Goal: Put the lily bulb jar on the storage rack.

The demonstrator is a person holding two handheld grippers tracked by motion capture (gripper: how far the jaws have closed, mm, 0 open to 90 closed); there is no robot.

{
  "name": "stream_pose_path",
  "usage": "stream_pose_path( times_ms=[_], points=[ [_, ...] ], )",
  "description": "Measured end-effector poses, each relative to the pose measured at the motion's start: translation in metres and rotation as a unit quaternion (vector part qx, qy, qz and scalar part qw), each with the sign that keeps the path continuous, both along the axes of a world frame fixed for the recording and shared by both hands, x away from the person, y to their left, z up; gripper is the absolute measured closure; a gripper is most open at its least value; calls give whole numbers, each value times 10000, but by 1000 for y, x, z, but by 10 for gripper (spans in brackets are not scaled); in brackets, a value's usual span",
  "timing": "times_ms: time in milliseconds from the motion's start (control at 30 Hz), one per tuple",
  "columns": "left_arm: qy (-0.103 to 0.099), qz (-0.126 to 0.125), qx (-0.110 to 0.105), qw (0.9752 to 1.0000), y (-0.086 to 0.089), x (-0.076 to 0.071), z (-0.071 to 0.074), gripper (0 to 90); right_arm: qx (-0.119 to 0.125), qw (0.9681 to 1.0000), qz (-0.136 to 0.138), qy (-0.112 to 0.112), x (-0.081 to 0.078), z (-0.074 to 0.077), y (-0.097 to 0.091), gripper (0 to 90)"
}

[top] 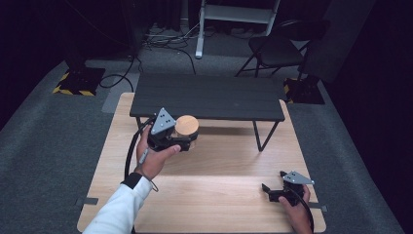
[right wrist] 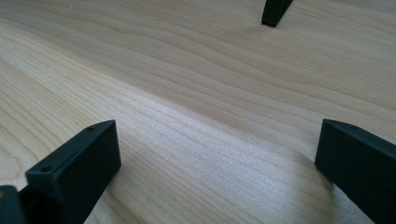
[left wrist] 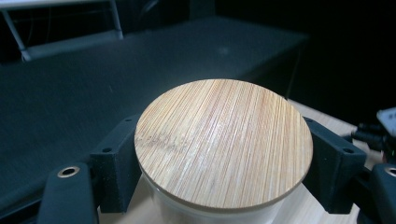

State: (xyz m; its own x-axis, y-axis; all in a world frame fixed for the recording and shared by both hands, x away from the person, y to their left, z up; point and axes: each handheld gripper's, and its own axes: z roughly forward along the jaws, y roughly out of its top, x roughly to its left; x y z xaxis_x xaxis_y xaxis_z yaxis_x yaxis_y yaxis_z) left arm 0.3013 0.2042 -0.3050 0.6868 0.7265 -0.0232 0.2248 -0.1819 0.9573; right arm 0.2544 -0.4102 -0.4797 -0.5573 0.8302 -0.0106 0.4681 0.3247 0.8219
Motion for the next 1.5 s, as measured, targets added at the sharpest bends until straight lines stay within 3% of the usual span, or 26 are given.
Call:
stream_pose_path(
  times_ms=[133, 333, 600, 667, 800, 1033, 1233, 1500],
  points=[
    [-36, 80, -76, 9999, 1, 10, 16, 239, -1, 10000, 1, 0, 0, 0, 0, 0],
    [-88, 188, -157, 9997, 4, 18, 25, 239, -1, 10000, 3, 0, 0, 0, 0, 0],
    [-223, 447, 131, 9987, -1, 30, 48, 238, 0, 10000, 17, 0, 0, 0, 0, 0],
    [-223, 459, 51, 9987, -1, 34, 51, 239, 3, 10000, 26, 3, 0, 0, -1, 0],
    [-270, 588, 154, 9978, -5, 40, 58, 239, 7, 10000, 26, 2, 0, 0, 0, 0],
    [-244, 685, 158, 9972, -11, 56, 60, 238, 14, 10000, 24, 13, 0, 0, 0, 0],
    [-172, 674, 210, 9974, -18, 64, 51, 238, 9, 10000, 45, 9, 0, 0, -1, 0],
    [-51, 724, 125, 9973, -20, 72, 38, 238, 8, 10000, 83, 4, 1, 0, -2, 0]
  ],
)
